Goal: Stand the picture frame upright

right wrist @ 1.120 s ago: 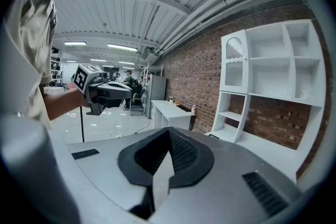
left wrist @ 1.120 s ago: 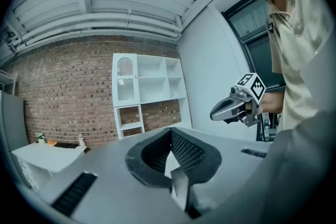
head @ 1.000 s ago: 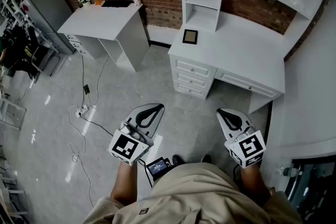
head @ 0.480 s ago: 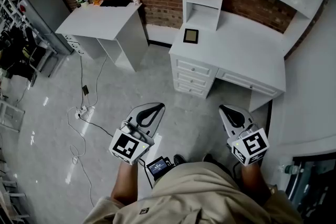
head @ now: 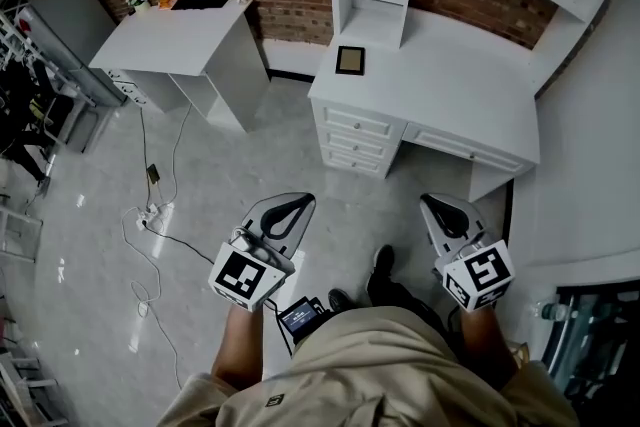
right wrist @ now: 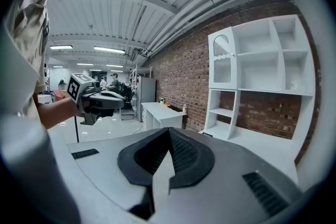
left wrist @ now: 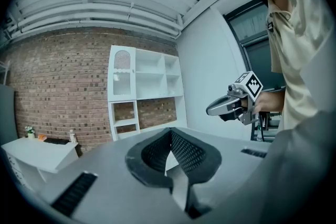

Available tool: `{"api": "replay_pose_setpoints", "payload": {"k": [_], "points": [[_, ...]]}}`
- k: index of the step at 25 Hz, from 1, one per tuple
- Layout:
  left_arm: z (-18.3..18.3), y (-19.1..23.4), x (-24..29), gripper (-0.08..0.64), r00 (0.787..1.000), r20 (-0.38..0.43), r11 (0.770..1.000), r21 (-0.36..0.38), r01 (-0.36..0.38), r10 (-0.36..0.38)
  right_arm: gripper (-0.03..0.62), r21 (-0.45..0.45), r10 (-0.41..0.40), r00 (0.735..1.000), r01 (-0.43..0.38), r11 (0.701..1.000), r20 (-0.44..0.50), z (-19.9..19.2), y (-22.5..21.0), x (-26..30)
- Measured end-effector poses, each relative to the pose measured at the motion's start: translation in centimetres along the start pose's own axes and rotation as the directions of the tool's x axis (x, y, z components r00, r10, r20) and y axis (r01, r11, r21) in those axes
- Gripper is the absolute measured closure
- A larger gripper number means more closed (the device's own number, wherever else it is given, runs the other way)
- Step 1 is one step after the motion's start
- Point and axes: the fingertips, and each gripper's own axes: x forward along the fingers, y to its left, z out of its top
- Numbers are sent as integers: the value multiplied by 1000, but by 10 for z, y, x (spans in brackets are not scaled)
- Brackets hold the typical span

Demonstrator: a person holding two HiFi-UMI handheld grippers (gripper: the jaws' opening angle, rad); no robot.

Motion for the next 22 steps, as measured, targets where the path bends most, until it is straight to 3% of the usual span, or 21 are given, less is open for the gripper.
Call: {"api": "replay_pose_setpoints", "payload": {"k": [11,22], "points": [[9,39,63,554,997,-51,998,23,-52,53,589,23,65,997,-66,998,43,6,-68,50],[19,79,168,554,990,-85,994,30,-109,111,589,12,163,984,-165,986,69,16,-163,110]]}}
